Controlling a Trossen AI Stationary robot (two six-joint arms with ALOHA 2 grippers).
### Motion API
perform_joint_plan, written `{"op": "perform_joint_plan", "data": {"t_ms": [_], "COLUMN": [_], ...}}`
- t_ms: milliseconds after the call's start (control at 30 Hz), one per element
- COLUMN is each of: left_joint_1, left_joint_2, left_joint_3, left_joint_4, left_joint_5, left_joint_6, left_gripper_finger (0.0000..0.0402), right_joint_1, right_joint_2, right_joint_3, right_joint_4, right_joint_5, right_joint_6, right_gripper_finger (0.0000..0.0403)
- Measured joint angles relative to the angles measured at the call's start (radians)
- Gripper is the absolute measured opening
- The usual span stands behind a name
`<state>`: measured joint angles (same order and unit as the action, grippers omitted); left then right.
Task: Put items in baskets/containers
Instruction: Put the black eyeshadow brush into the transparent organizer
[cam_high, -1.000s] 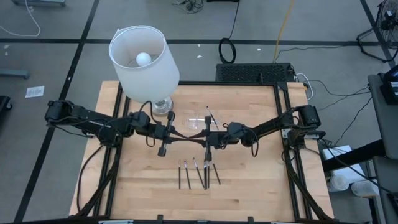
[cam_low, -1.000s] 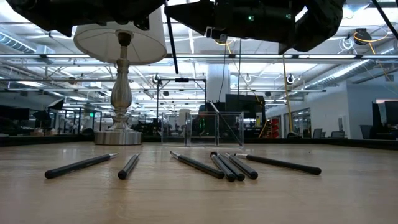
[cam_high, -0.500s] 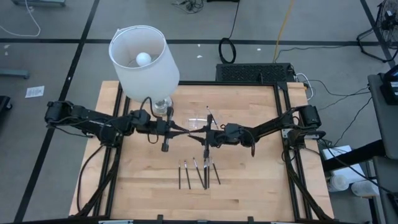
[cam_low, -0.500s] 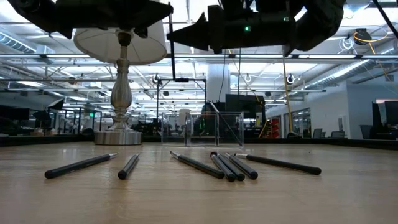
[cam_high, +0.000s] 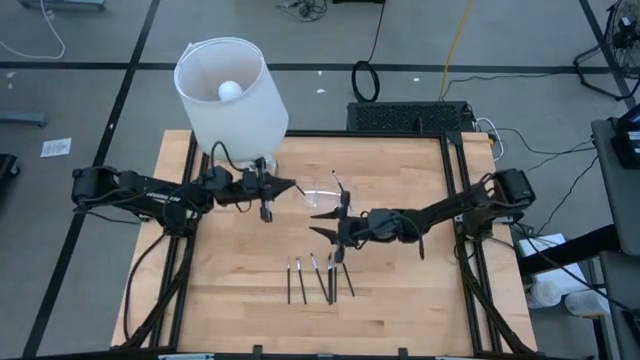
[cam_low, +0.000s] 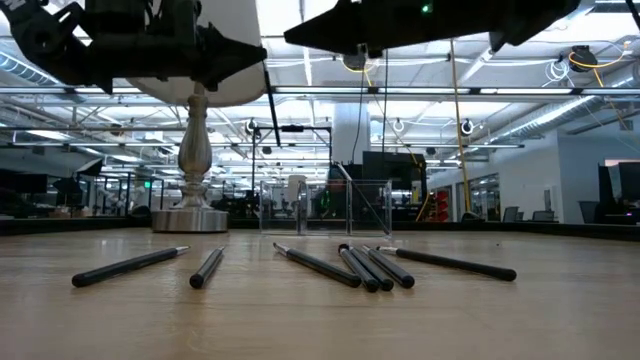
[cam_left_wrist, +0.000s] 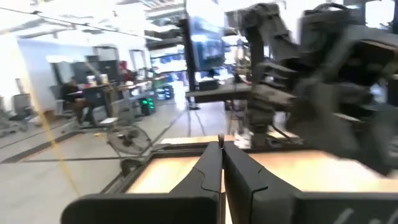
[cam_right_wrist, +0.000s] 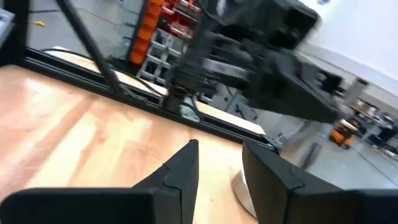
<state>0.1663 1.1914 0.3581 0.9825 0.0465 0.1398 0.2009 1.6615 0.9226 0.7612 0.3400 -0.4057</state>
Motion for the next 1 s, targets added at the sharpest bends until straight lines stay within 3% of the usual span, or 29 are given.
{"op": "perform_joint_plan", "data": {"t_ms": [300, 400, 633, 800, 1000], "left_joint_1": [0.014, -0.016, -0.169, -0.269, -0.267], "left_joint_2": [0.0, 0.0, 0.001, 0.075, 0.284], "left_joint_3": [-0.01, -0.01, -0.003, -0.002, -0.001], "left_joint_4": [0.009, 0.018, 0.011, 0.063, 0.28], "left_joint_5": [0.012, -0.031, -0.376, -0.63, -0.685], "left_joint_6": [-0.017, -0.015, -0.019, -0.03, -0.138], "left_gripper_finger": [0.0003, 0.0003, 0.0002, 0.0002, 0.0002], "right_joint_1": [0.017, 0.015, 0.017, 0.017, 0.017], "right_joint_2": [-0.014, -0.015, -0.015, -0.015, -0.015], "right_joint_3": [-0.001, -0.001, -0.001, -0.001, -0.001], "right_joint_4": [-0.012, -0.01, -0.011, -0.011, -0.008], "right_joint_5": [0.002, 0.004, 0.084, 0.086, 0.084], "right_joint_6": [-0.003, -0.003, -0.005, -0.003, -0.002], "right_gripper_finger": [0.0111, 0.0111, 0.0105, 0.0107, 0.0102]}}
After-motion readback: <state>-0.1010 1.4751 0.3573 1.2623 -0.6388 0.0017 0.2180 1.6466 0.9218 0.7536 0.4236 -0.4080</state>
